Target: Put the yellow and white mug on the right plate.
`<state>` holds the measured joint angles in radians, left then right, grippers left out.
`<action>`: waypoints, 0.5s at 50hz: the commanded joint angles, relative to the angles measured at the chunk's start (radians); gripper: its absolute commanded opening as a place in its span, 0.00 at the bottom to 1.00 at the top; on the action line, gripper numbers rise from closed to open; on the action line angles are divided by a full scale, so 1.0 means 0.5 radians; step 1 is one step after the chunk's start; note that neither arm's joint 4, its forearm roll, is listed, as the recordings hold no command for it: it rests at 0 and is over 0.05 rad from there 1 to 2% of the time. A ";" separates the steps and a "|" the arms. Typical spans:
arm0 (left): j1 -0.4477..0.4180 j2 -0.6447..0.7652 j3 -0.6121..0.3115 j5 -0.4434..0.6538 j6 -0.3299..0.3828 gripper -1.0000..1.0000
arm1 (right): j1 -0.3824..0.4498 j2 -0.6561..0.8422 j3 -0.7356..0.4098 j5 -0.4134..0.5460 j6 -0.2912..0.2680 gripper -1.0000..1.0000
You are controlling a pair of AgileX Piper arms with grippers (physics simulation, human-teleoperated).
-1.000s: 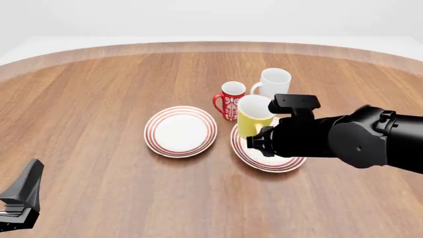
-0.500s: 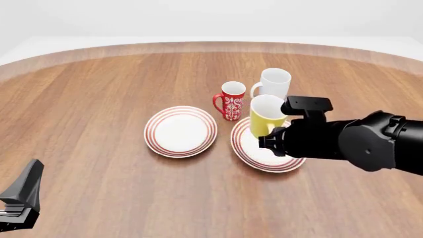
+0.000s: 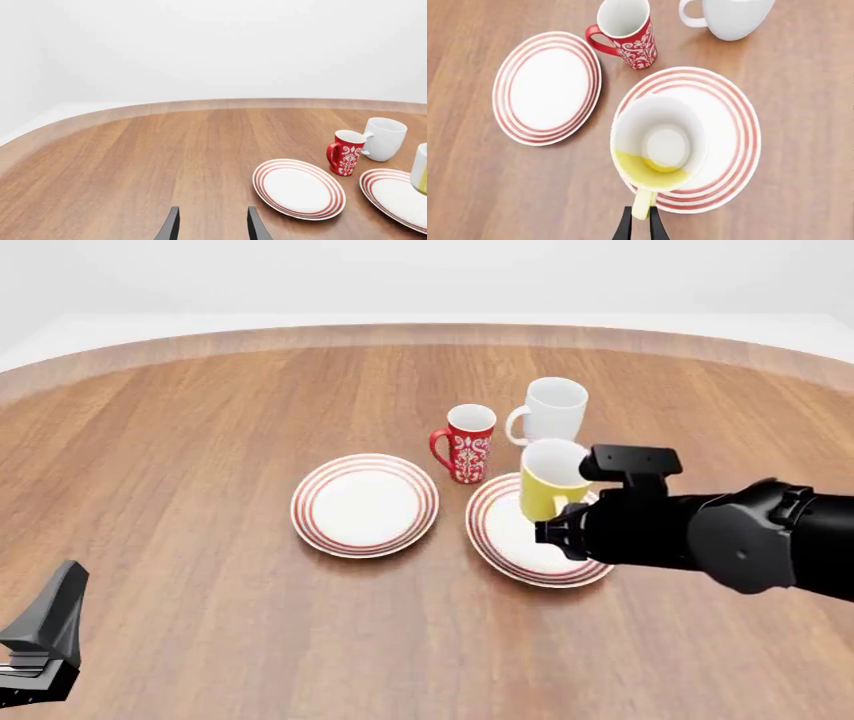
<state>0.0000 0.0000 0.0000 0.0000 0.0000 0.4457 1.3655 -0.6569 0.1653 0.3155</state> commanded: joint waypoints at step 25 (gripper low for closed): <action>0.000 0.000 0.000 0.000 0.000 1.00 | -0.081 0.191 -0.019 -0.177 -0.037 0.00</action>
<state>0.0000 0.0000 0.0000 0.0000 0.0000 0.4160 1.4469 -0.6609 0.0934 0.2966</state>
